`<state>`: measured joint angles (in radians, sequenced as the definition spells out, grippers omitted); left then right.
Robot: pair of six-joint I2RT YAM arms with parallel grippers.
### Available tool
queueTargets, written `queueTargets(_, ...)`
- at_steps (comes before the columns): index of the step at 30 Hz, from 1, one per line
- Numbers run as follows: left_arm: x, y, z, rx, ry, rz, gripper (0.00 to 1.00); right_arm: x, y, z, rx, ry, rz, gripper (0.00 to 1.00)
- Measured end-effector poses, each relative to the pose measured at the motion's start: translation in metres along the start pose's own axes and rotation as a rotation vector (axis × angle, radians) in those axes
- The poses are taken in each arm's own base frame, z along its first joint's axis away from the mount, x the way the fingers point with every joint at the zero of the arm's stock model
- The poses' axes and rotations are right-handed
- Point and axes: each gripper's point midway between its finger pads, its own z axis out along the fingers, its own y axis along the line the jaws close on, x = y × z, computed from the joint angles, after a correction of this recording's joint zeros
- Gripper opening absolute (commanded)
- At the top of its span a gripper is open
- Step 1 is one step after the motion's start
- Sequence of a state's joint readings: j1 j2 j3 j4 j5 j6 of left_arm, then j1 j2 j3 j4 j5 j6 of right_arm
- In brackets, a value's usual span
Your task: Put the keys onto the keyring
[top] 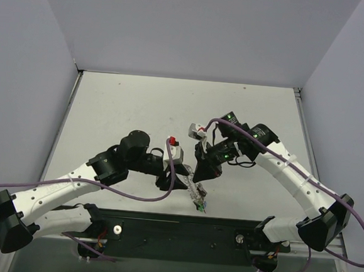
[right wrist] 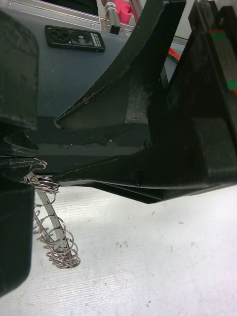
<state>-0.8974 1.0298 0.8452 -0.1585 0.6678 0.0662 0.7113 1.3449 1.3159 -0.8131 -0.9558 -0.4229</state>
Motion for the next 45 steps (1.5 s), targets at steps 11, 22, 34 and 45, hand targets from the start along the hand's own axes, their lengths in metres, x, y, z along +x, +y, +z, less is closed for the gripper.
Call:
queueTargets(11, -0.009, -0.01, 0.001, 0.059, -0.026, 0.012, 0.53, -0.001, 0.009, 0.0, -0.032, -0.005, -0.053, 0.0)
queueTargets(22, -0.01, -0.008, 0.014, 0.097, -0.016, -0.014, 0.39, -0.002, 0.015, -0.004, -0.033, -0.017, -0.077, 0.0)
queueTargets(34, -0.013, -0.007, 0.019, 0.107, -0.009, -0.016, 0.13, -0.001, 0.019, -0.009, -0.018, -0.019, -0.087, 0.0)
queueTargets(45, -0.014, -0.007, 0.024, 0.108, -0.009, -0.015, 0.0, 0.002, 0.019, -0.013, 0.015, -0.01, -0.065, 0.0)
